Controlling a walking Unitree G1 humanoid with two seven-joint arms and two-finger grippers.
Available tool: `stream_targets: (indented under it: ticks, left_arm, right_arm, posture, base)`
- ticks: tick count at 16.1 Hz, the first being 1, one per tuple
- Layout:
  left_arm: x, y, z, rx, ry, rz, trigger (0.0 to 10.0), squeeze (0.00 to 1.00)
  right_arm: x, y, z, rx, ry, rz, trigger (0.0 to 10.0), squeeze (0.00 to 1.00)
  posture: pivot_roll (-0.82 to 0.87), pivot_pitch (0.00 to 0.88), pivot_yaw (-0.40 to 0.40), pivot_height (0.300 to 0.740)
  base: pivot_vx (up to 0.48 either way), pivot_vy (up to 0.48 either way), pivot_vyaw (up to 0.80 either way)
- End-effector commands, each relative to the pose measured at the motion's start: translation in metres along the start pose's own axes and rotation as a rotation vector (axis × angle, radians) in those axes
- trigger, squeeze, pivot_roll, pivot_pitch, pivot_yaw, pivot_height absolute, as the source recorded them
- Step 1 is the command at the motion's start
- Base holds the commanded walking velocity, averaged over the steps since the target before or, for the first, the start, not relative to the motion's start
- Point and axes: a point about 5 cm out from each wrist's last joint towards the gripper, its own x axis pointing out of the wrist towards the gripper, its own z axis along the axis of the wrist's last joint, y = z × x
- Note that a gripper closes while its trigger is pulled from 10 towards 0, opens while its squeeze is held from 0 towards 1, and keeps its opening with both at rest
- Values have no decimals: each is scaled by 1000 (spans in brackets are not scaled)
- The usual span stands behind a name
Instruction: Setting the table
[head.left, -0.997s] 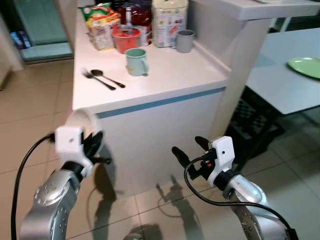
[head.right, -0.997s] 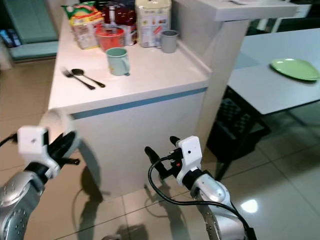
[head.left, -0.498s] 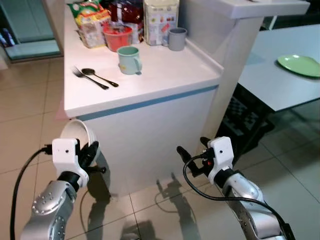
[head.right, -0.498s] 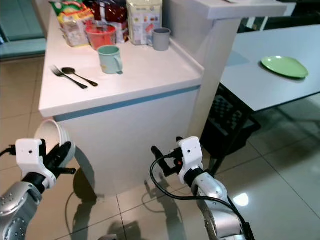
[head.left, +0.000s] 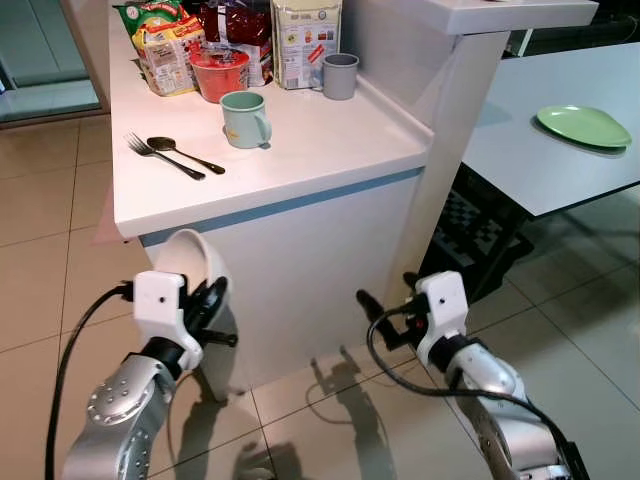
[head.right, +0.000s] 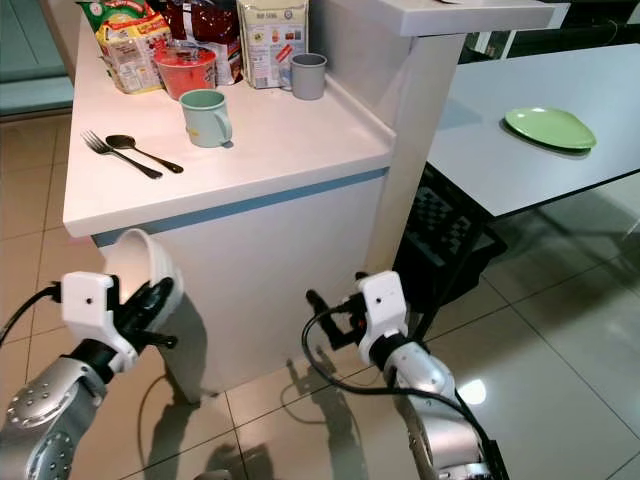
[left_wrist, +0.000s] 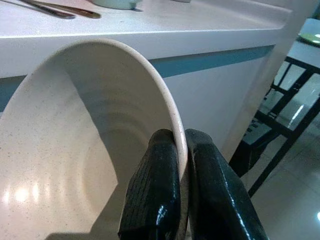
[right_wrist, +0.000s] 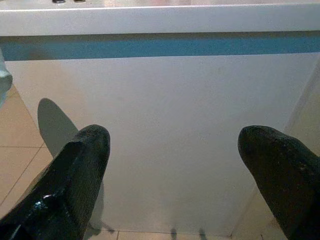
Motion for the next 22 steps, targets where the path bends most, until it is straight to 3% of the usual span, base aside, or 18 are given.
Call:
stream_targets:
  ticks: [1,10,12,15,22]
  left_arm:
    - [3,-3,17,38,-78,-21,10000,0]
    - [18,-1,22,128,-59,2,10000,0]
    - [23,1,20,187,-20,31,10000,0]
    - [27,1,18,257,9,52,10000,0]
    - [36,0,20,303,10,79,10000,0]
  right_arm:
    - [0,-2,0,9,-6,-9,10000,0]
    - [3,0,-1,10,-2,-4,10000,0]
    - [3,1,-1,12,-2,-1,10000,0]
    - [3,5,-1,17,-2,3,10000,0]
    - [0,9,-4,11,3,16,10000,0]
  posture:
    - [163,0,4,740]
    - [155,0,12,740]
    - [154,0,15,740]
    - [145,0,25,740]
    - [130,0,38,740]
  base:
    - [0,0,0]
    - [0,-426,0]
    - [161,-384,0]
    - [0,0,0]
    - [108,-84,0]
